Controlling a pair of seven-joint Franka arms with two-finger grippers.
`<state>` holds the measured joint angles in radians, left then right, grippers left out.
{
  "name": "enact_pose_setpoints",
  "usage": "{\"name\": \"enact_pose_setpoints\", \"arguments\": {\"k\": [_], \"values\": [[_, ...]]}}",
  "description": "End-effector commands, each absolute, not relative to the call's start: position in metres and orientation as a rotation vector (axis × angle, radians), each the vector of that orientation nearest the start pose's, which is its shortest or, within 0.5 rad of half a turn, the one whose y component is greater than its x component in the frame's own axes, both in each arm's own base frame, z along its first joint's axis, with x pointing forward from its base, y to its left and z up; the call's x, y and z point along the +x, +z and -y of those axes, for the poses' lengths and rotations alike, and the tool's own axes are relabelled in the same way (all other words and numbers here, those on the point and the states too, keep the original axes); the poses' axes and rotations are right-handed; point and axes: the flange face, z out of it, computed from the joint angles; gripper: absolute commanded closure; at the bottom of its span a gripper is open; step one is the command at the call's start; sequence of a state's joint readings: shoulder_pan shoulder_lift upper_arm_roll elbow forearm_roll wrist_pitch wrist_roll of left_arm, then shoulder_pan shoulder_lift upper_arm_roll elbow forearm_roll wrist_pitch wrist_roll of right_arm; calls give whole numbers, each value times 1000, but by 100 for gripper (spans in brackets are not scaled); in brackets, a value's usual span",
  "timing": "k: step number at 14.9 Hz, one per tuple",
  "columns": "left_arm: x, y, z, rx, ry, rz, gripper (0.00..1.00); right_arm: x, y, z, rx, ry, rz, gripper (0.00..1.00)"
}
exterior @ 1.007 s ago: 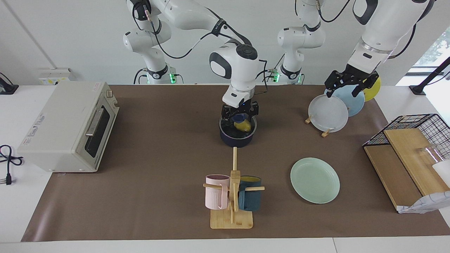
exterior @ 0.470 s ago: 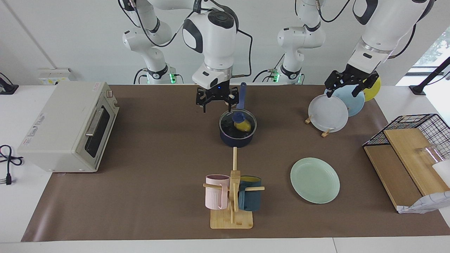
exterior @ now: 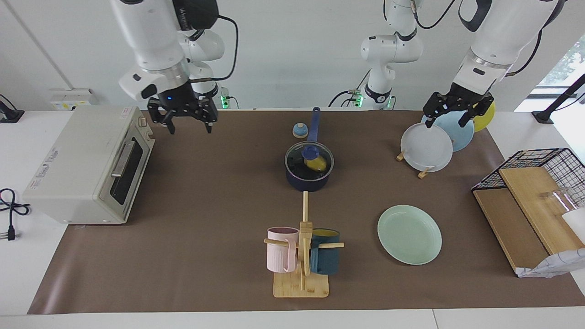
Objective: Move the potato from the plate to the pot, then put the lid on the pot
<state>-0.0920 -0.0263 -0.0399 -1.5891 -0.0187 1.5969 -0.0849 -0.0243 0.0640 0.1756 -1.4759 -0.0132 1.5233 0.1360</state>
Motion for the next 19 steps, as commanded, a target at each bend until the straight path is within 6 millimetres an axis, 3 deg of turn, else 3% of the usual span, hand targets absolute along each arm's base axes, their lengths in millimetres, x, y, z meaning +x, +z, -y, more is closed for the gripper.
{"name": "enact_pose_setpoints", "arguments": {"k": [1, 3, 6, 9, 12, 16, 18, 19], "values": [[541, 632, 65, -3174, -80, -33, 0, 554, 637, -49, -3149, 61, 45, 0], [542, 632, 62, -3174, -80, -30, 0, 542, 637, -34, -3154, 114, 6, 0], [541, 630, 59, -3174, -73, -13, 0, 534, 619, -2, -3152, 137, -78, 0], [540, 629, 58, -3173, -47, -9, 0, 540, 614, 5, -3151, 83, 4, 0], [529, 627, 53, -3167, 43, 2, 0, 542, 609, 44, -3161, 73, -7, 0], [526, 625, 47, -3161, 87, 93, 0, 531, 600, 50, -3177, 174, 66, 0], [527, 626, 49, -3161, 78, 99, 0, 530, 597, 33, -3180, 190, 102, 0], [527, 626, 53, -3162, 73, 84, 0, 532, 598, 36, -3181, 171, 105, 0]]}}
